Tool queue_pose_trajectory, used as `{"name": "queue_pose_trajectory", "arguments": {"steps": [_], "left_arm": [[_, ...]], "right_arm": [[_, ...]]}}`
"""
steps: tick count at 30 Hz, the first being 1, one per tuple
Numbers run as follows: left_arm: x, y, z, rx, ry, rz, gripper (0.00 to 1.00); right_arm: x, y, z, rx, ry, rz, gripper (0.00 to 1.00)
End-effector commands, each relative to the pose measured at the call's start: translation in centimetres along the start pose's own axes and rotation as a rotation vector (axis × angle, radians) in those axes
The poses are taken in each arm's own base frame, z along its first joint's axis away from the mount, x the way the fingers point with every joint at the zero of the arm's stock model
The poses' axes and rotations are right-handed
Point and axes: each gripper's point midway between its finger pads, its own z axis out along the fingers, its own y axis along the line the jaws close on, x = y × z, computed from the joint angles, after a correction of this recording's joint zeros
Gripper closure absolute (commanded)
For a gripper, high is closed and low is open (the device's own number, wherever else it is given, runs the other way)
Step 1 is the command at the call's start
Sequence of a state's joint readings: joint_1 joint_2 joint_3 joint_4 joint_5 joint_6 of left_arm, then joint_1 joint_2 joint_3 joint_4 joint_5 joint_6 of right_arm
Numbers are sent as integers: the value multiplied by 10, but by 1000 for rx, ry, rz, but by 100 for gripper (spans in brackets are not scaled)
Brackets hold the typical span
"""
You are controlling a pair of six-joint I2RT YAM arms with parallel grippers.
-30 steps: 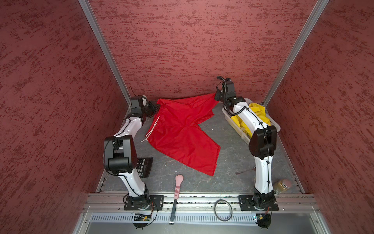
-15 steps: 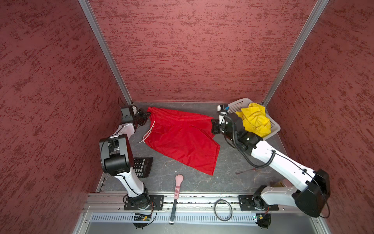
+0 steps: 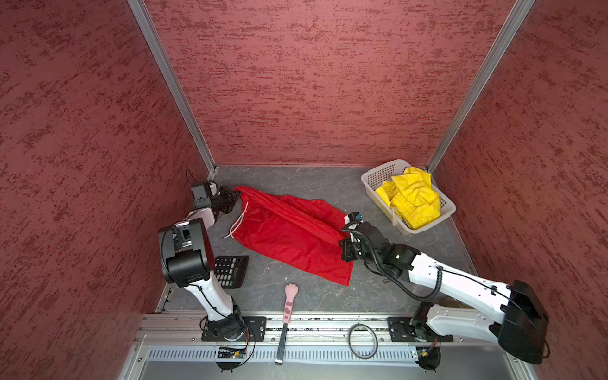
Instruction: Fold and stack the shorts
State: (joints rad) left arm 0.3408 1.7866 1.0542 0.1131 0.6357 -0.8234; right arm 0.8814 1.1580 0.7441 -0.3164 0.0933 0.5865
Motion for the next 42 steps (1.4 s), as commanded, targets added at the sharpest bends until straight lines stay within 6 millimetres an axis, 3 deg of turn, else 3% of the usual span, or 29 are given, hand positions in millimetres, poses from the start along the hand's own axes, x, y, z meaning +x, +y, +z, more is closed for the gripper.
{"name": "queue_pose_trajectory", "arguments": {"steps": [1,5,8,11,13,15,16,21,24,27,30,34,42], "left_arm": [[-9,5,-9,5,-33,-6,100],[-8,5,-20,22,-43,-32,100],[0,0,-27,32,-43,-25,100],[11,0,-34,30,-43,-25,100],[15,-1,-37,29,-45,-23,100],[16,-5,-37,28,-40,-19,100],[15,-7,-37,26,-37,-20,100],[14,-37,-38,68,-28,-7,100],[13,-61,-41,71,-28,17,100],[9,-76,-45,69,-36,34,100],[6,-85,-43,67,-21,37,100],[3,-88,-33,50,-18,62,100],[-10,-61,30,1,31,21,100]], "right_arm": [[50,-37,-5,118,120,102,100],[81,-65,-11,172,135,227,100],[97,-67,-9,148,168,266,100],[102,-65,-6,138,190,257,100],[95,-63,-6,145,175,231,100],[67,-57,-9,154,105,169,100],[43,-53,-13,166,49,133,100],[-102,-45,-59,196,-281,101,100],[-182,-64,-92,224,-482,165,100],[-238,-91,-97,233,-559,231,100],[-273,-115,-78,263,-539,281,100],[-303,-143,-31,280,-483,305,100],[-330,-204,87,294,-352,348,100]]}}
